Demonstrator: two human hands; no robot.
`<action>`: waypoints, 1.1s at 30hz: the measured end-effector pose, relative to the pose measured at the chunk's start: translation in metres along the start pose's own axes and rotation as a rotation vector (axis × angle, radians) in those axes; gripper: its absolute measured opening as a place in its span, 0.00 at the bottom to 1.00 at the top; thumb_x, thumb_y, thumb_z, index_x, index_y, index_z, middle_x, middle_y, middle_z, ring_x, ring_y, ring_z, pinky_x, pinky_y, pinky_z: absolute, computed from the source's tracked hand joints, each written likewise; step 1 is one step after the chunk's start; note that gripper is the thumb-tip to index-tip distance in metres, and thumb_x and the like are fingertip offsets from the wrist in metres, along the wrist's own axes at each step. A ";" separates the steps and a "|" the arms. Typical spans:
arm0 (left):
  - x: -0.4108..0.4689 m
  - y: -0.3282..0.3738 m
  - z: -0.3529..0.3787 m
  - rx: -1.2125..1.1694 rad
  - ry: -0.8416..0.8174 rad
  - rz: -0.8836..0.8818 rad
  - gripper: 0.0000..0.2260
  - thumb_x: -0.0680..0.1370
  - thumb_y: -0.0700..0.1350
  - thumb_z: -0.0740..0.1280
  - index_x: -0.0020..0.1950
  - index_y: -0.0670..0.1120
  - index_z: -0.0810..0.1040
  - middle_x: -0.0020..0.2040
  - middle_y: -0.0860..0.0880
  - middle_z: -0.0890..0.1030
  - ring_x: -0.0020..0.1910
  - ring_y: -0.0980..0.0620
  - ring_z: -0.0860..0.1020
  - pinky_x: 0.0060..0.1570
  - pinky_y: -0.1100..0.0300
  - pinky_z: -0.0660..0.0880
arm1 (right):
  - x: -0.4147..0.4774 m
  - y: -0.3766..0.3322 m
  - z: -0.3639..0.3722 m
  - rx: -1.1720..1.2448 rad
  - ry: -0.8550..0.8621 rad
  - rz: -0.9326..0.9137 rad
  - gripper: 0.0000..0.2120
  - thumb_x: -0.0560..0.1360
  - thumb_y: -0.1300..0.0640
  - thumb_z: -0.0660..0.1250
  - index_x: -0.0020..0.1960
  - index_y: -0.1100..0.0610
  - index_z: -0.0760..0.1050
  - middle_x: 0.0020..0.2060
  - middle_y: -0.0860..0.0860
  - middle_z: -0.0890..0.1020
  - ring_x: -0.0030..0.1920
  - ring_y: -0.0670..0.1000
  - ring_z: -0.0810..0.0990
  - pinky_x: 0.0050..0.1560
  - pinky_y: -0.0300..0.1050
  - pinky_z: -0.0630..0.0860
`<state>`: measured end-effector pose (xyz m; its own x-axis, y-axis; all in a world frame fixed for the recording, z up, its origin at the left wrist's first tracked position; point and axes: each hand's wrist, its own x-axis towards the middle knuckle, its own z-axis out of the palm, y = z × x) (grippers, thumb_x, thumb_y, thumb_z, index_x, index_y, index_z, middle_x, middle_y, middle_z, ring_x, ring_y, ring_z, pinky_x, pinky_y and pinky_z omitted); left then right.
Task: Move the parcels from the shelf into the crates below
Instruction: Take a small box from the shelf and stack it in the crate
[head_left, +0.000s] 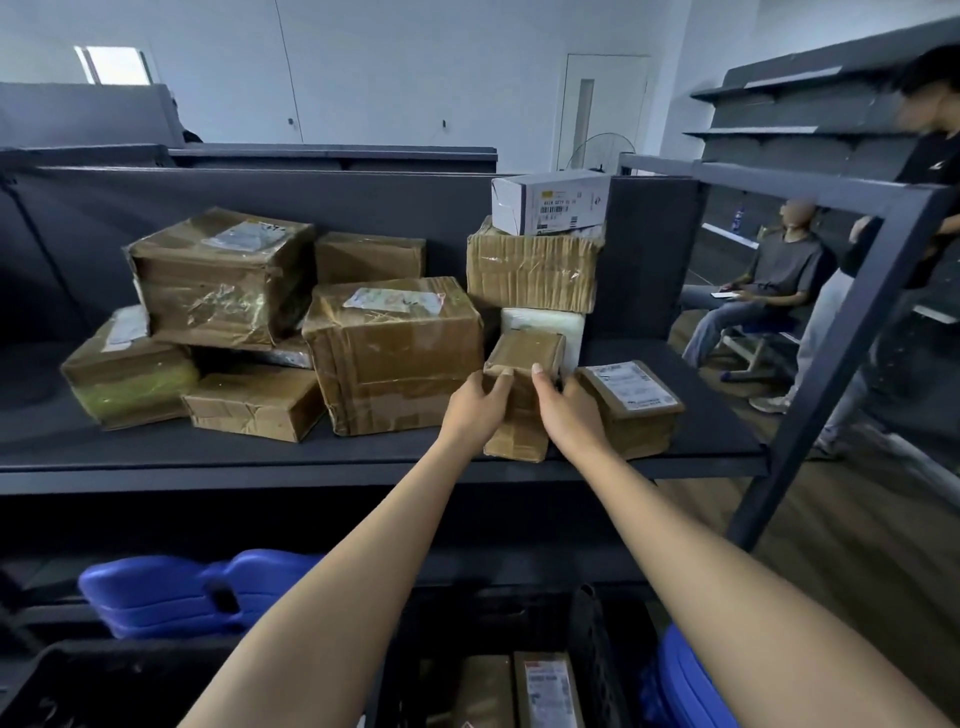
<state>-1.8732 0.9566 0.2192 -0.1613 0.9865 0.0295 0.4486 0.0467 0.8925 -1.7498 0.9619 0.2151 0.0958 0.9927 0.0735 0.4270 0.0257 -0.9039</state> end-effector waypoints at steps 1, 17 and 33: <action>-0.004 0.000 0.000 -0.063 0.011 -0.026 0.28 0.80 0.60 0.57 0.71 0.41 0.69 0.67 0.44 0.75 0.64 0.45 0.74 0.61 0.53 0.71 | -0.004 0.001 0.000 0.009 0.004 -0.034 0.26 0.79 0.39 0.55 0.71 0.53 0.66 0.64 0.54 0.76 0.63 0.56 0.74 0.55 0.44 0.68; -0.124 -0.033 -0.016 -0.443 0.052 -0.138 0.14 0.69 0.53 0.76 0.48 0.50 0.76 0.46 0.51 0.83 0.43 0.57 0.81 0.41 0.65 0.77 | -0.128 0.033 -0.006 -0.311 -0.213 -0.599 0.36 0.79 0.45 0.61 0.79 0.49 0.45 0.78 0.42 0.48 0.76 0.41 0.48 0.71 0.40 0.59; -0.216 -0.068 -0.087 -0.510 -0.344 -0.210 0.16 0.78 0.53 0.65 0.60 0.44 0.78 0.54 0.45 0.84 0.55 0.47 0.81 0.55 0.50 0.79 | -0.185 0.046 -0.050 0.357 -0.429 0.035 0.14 0.74 0.45 0.66 0.56 0.49 0.81 0.50 0.49 0.85 0.49 0.48 0.83 0.47 0.42 0.75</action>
<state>-1.9450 0.7264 0.1911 0.1286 0.9625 -0.2388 -0.0489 0.2467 0.9679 -1.7024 0.7736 0.1811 -0.3019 0.9508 -0.0694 0.0916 -0.0435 -0.9948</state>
